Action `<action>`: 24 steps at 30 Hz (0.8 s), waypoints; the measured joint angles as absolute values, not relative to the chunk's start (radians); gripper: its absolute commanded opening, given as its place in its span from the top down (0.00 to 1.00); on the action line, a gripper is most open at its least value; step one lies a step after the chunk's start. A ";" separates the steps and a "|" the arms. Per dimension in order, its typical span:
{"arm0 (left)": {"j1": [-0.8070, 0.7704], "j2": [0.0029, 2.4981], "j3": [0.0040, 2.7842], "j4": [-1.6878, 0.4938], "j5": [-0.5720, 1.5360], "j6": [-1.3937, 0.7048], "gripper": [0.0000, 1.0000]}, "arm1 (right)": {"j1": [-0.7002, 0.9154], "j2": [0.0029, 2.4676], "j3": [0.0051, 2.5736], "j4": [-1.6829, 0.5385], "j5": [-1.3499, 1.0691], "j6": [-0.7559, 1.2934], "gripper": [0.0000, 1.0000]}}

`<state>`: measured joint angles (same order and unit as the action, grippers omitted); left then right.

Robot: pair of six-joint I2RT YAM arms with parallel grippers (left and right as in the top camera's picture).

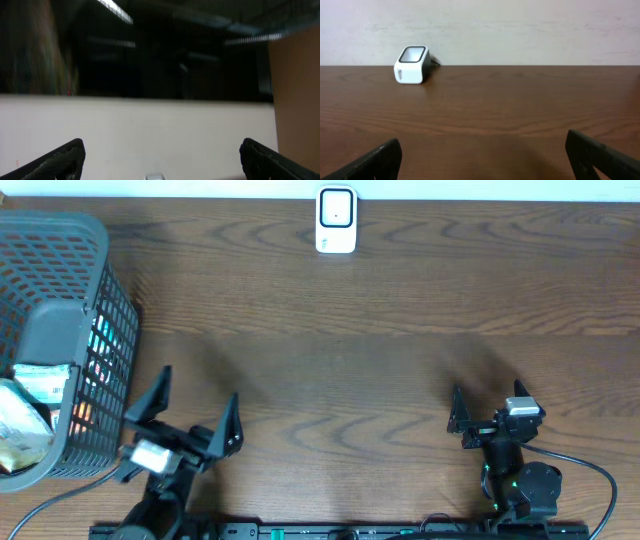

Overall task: Scan the item barcode
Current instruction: 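Move the left gripper up and over into the grey basket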

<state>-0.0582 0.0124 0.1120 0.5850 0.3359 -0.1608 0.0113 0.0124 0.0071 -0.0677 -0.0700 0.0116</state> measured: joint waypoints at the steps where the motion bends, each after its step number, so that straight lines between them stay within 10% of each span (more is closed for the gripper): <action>1: -0.058 0.018 0.135 0.587 0.329 -0.161 0.03 | 0.011 0.012 0.007 -0.067 -0.070 0.012 0.01; 15: -0.060 0.420 0.591 0.520 0.294 -0.161 0.02 | 0.011 0.012 0.007 -0.067 -0.070 0.011 0.01; 24: -0.060 0.772 1.096 -0.123 0.280 0.031 0.02 | 0.011 0.012 0.007 -0.067 -0.070 0.012 0.01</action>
